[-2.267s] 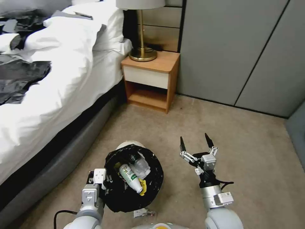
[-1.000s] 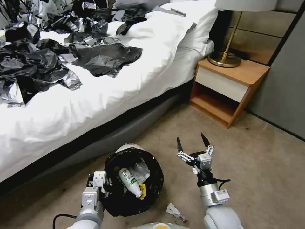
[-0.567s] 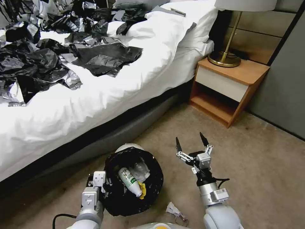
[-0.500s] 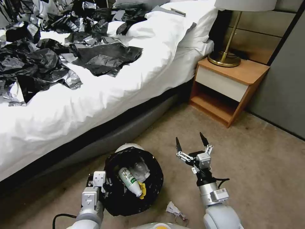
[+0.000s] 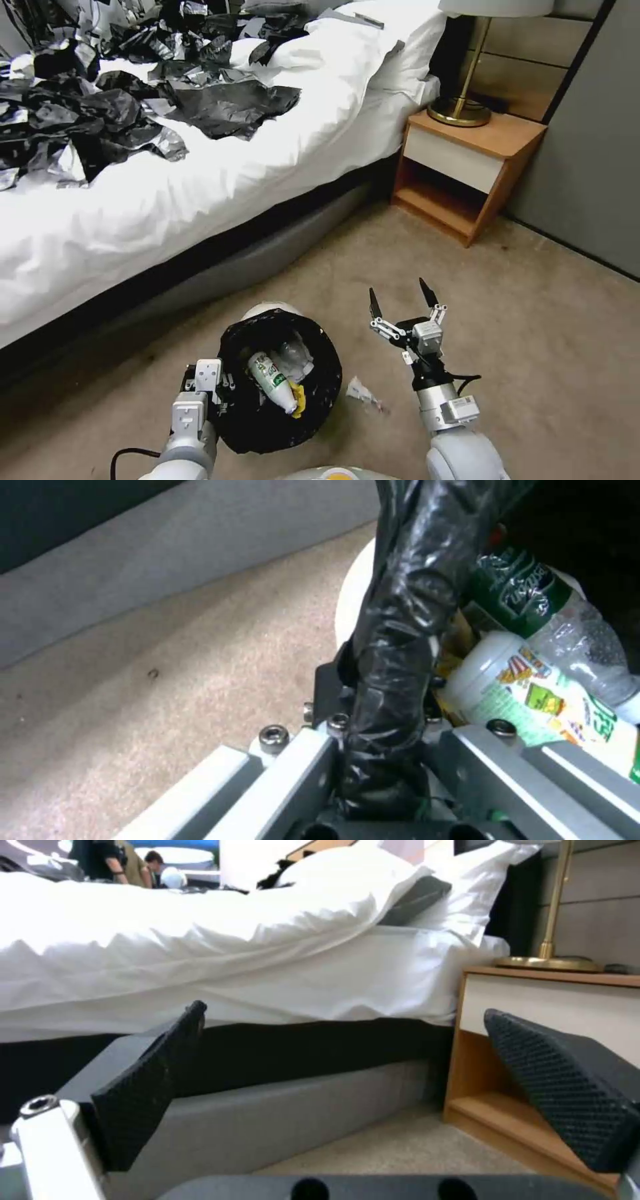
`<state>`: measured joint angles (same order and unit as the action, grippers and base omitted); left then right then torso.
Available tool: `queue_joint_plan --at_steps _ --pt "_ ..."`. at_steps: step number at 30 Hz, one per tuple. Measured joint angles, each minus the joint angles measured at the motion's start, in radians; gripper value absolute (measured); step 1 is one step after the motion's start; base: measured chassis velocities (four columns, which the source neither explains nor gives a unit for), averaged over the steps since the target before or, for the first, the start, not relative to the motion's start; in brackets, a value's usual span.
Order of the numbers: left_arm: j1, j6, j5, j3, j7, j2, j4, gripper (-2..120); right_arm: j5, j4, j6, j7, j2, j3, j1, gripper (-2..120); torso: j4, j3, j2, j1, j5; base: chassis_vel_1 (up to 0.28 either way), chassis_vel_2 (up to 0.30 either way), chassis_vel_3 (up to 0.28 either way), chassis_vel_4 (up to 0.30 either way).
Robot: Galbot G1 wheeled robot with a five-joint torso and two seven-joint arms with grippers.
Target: Pick up the trash bin, then pick up the garbage from the floor and place it into the trash bin.
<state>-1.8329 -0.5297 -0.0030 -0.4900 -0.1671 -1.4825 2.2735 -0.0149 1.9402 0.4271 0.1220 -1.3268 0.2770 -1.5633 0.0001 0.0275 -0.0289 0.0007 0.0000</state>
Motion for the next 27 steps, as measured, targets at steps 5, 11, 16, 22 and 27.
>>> queue_joint_plan --at_steps 5,11,16,22,27 --pt "0.000 0.000 -0.001 -0.001 0.000 0.000 0.000 0 0.008 -0.004 0.009 -0.001 0.000 0.004 0.010 100 0.0000 0.000 0.000 0.000 0.0000 0.000 0.000 0.000 0.000" --pt "-0.001 -0.001 -0.003 -0.003 0.000 0.002 0.006 0 0.033 -0.021 0.023 -0.009 0.006 0.012 0.032 100 -0.0001 0.000 0.000 0.000 0.0001 0.000 0.000 0.000 0.000" --pt "-0.001 -0.003 -0.005 -0.006 0.000 0.002 0.009 0 0.036 -0.042 -0.044 -0.066 0.035 0.001 0.065 100 -0.0001 0.000 0.000 0.000 0.0000 0.000 0.000 0.000 0.000" --pt "-0.006 -0.003 -0.004 -0.006 0.000 -0.003 0.008 0 -0.019 -0.101 -0.268 -0.196 0.097 -0.049 0.133 100 0.0001 0.000 0.000 0.000 0.0002 0.000 0.000 0.000 0.000" --pt "-0.005 -0.003 -0.004 -0.009 0.000 -0.003 0.001 0 -0.053 -0.163 -0.361 -0.289 0.150 -0.083 0.157 100 0.0001 0.000 0.000 0.000 0.0003 0.000 0.000 0.000 0.000"
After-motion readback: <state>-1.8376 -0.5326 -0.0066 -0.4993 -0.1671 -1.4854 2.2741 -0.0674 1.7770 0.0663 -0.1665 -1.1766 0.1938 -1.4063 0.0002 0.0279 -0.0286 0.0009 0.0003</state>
